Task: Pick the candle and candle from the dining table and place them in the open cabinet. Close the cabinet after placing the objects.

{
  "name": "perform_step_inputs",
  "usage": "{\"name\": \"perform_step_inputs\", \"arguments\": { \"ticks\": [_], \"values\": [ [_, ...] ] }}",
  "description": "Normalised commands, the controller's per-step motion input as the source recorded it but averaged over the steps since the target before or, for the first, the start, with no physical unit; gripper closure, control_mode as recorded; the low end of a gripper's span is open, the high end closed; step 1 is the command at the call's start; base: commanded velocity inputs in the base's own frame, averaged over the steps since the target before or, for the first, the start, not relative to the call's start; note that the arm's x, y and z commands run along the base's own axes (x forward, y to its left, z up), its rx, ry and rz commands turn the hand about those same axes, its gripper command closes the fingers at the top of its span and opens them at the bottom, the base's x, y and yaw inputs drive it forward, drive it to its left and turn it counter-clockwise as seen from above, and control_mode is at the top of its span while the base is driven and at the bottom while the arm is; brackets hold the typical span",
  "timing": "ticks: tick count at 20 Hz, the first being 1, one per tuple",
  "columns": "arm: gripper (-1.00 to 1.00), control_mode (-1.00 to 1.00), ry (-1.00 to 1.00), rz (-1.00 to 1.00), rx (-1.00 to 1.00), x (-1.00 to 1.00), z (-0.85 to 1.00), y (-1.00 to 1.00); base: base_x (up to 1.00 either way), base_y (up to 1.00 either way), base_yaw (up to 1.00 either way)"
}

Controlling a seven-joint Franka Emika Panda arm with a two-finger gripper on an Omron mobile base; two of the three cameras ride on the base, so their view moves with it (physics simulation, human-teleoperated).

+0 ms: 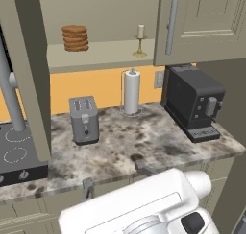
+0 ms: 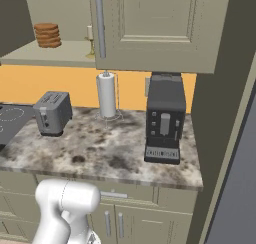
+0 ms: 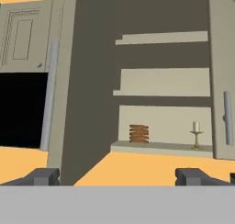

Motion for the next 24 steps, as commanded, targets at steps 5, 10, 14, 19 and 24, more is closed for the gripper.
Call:
{"name": "perform_step_inputs", "arguments": {
  "ticks": [5,10,14,19,24],
  "values": [
    [-1.0,-1.0,-0.08,0.0,0.02,0.22,-0.18,0.25,0.0,0.0,0.0],
    [-1.0,-1.0,-0.04,0.0,0.02,0.25,-0.08,0.09,0.0,0.0,0.0],
    [-1.0,-1.0,-0.03,0.0,0.01,0.41,-0.11,0.07,0.0,0.0,0.0],
    [-1.0,-1.0,-0.06,0.0,0.02,0.38,-0.16,0.24,0.0,0.0,0.0],
    [-1.0,-1.0,-0.08,0.0,0.0,0.27,-0.22,0.34,0.0,0.0,0.0]
  ]
}}
